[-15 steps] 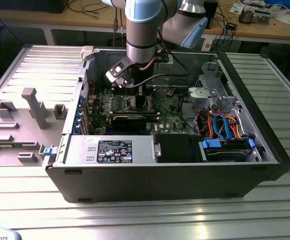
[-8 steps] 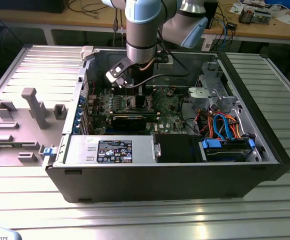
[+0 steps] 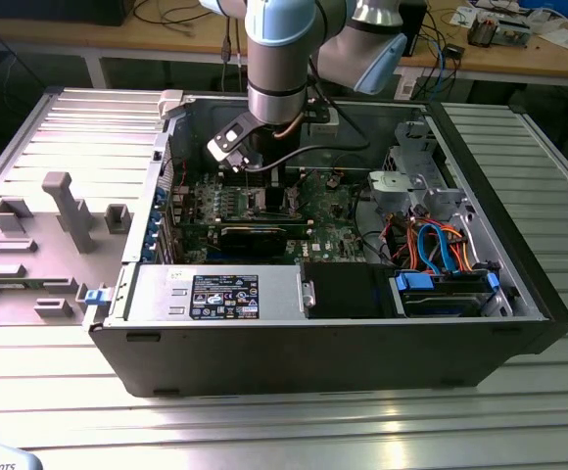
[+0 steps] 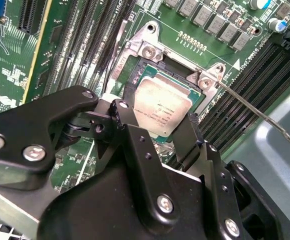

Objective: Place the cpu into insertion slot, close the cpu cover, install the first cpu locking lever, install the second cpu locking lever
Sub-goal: 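Place the cpu into insertion slot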

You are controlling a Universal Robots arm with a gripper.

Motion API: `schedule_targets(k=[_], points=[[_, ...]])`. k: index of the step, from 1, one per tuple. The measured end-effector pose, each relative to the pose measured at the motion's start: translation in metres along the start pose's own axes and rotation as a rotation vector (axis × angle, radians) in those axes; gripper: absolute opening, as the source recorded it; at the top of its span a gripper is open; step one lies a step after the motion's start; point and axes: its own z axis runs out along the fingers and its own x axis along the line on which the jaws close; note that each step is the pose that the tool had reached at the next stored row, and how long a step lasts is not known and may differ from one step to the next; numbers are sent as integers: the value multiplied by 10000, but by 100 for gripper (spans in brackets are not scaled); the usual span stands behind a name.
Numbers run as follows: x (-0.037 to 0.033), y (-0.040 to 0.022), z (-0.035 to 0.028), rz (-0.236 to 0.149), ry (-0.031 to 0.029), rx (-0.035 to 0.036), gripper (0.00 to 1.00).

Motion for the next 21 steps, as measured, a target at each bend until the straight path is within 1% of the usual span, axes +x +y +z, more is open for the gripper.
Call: schedule_targets(k=[2, 3, 5, 6, 12, 19, 20, 21], points=[[-1, 0, -3, 11, -15, 4, 54], [-2, -2, -5, 30, -61, 6, 54], [-1, -1, -4, 30, -179, 3, 54], [-1, 0, -3, 29, -195, 3, 54], [-2, -2, 20, 36, -205, 7, 54], [-1, -1, 23, 37, -198, 1, 54], [0, 0, 24, 37, -195, -1, 55], [0, 0, 24, 37, -196, 0, 62]])
